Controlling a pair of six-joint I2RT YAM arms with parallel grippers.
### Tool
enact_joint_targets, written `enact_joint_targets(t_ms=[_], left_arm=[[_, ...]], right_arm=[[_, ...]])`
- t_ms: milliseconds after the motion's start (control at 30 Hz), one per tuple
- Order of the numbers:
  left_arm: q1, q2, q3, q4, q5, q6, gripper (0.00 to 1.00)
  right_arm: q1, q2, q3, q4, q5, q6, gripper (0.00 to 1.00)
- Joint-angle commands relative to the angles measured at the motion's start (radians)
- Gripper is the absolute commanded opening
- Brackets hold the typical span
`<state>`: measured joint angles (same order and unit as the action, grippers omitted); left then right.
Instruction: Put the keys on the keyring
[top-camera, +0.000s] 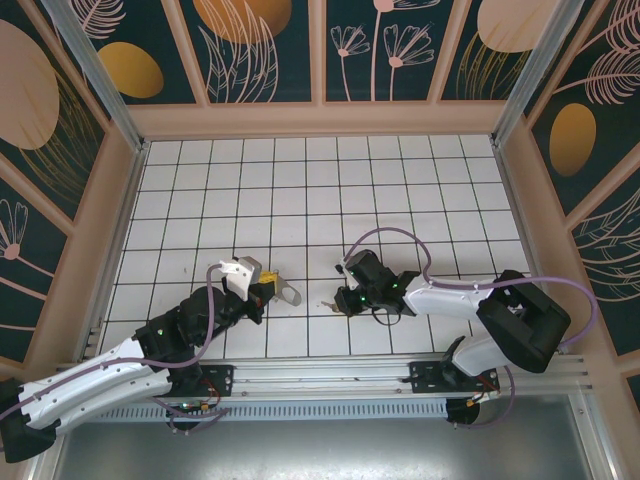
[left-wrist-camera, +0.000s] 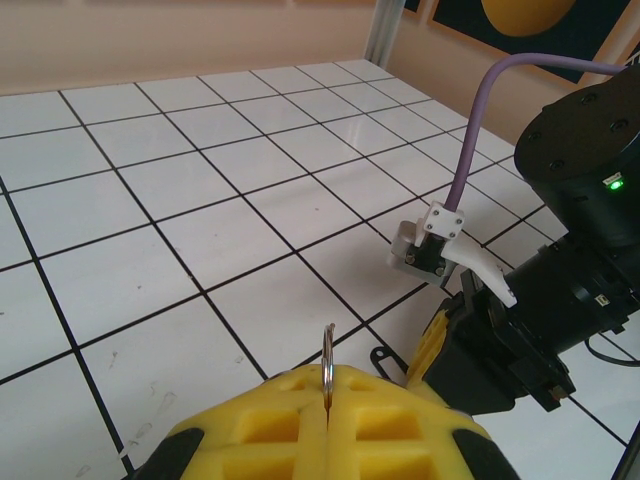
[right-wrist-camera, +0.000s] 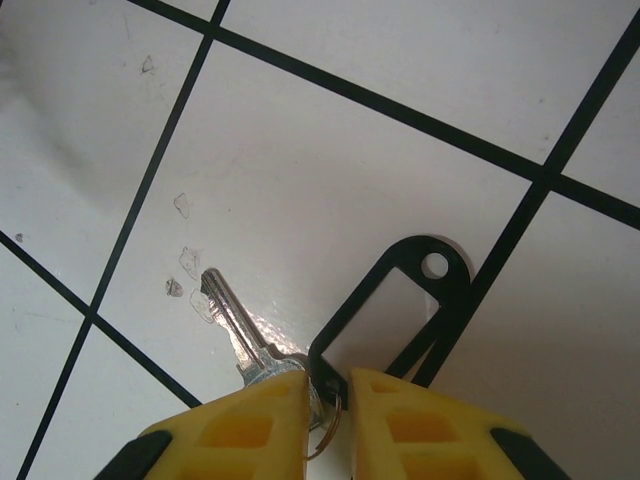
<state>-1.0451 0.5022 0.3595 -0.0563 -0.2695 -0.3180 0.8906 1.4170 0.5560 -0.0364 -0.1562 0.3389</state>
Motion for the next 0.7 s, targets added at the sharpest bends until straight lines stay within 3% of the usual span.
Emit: enact_joint_targets(t_ms=[0, 400, 667], left_arm=[[0.005, -0.008, -0.004, 0.035, -0.011, 0.019, 0.0], [0.006, -0.008, -0.005, 0.032, -0.013, 0.024, 0.0], [0.006, -0.014, 0.001, 0.021, -0.014, 0.024, 0.0]], right_arm=[[-0.007, 0.008, 0.027, -0.032, -0.005, -0.012, 0.16], [-0.007, -0.001, 0.027, -0.021, -0.036, -0.011, 0.14], [-0.013, -0.039, 0.02, -0.013, -0.047, -0.005, 0.0]])
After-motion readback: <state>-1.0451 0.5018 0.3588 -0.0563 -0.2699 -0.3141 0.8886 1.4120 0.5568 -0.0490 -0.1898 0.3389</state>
